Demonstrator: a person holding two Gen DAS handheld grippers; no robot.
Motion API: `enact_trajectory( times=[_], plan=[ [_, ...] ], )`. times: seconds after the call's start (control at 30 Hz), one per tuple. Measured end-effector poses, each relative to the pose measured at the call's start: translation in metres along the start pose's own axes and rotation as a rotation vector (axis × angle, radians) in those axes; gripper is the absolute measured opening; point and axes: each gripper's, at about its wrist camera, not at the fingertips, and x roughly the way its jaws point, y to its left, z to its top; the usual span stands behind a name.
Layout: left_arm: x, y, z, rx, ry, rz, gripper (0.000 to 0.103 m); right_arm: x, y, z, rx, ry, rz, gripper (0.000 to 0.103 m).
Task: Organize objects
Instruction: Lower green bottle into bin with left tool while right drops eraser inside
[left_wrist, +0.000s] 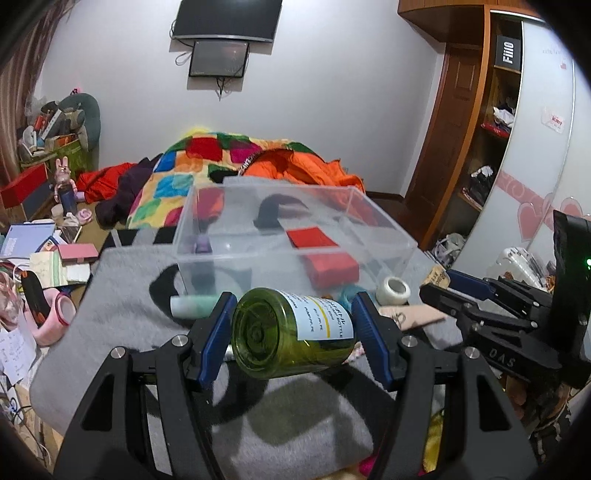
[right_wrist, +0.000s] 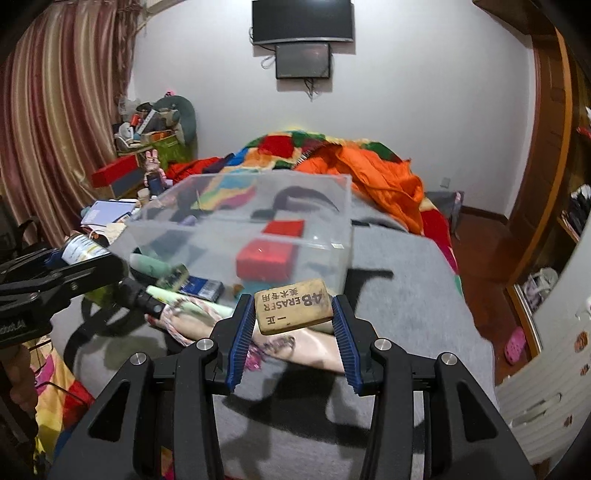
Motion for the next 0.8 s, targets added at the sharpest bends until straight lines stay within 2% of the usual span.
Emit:
enact_trajectory(
  times=[0.2,0.43,0.53,0.8],
  plan=[
    [-0.002,0.003,0.017,-0.007,-0.032,0.008,0.064,0.000,0.011,0.015,-0.022,-0.029,0.043,0.039],
    [-0.001,0.004,0.038,0.008,-0.064,0.050,0.064,0.006,0.017,0.031,-0.040,-0.040,0.082,0.039],
    [0.001,0.008,0.048,0.014,-0.077,0.072,0.064,0.009,0.019,0.037,-0.051,-0.047,0.087,0.039],
    [0.013,0.015,0.072,0.008,-0.089,0.068,0.064,0.022,0.024,0.057,-0.068,-0.061,0.084,0.039]
  ],
)
